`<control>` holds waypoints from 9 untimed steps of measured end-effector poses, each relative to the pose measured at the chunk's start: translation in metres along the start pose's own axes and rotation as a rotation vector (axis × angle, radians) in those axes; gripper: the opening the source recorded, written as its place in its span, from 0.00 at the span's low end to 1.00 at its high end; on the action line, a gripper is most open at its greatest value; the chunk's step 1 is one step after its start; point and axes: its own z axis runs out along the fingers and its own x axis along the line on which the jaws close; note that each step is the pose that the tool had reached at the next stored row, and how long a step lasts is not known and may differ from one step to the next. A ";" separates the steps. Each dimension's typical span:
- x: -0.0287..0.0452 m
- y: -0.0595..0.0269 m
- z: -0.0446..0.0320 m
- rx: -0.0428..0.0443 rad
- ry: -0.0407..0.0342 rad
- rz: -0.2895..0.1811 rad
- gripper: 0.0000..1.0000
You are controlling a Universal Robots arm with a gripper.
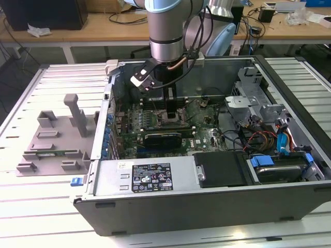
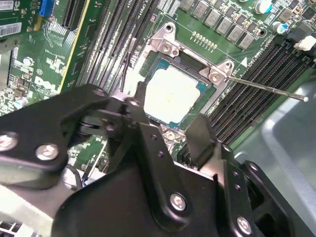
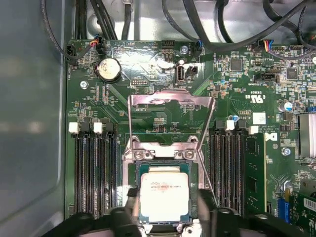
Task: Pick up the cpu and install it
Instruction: 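Place the cpu into insertion slot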
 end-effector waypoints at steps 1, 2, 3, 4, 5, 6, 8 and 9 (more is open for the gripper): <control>0.0000 0.0000 0.0000 0.0000 -0.0001 0.000 0.53; 0.0000 0.0000 0.0000 0.0000 -0.0002 0.000 0.47; 0.0000 0.0000 0.0000 0.0000 -0.0002 0.000 0.41; 0.0000 0.0000 0.0000 0.0000 -0.0003 0.000 0.35; 0.0000 0.0000 0.0000 0.0000 -0.0004 0.000 0.29; 0.0000 0.0000 0.0000 0.0000 -0.0005 0.000 0.23; 0.0000 0.0000 0.0000 0.0000 -0.0007 0.000 0.11; 0.0000 0.0000 0.0000 0.0000 -0.0008 0.000 0.11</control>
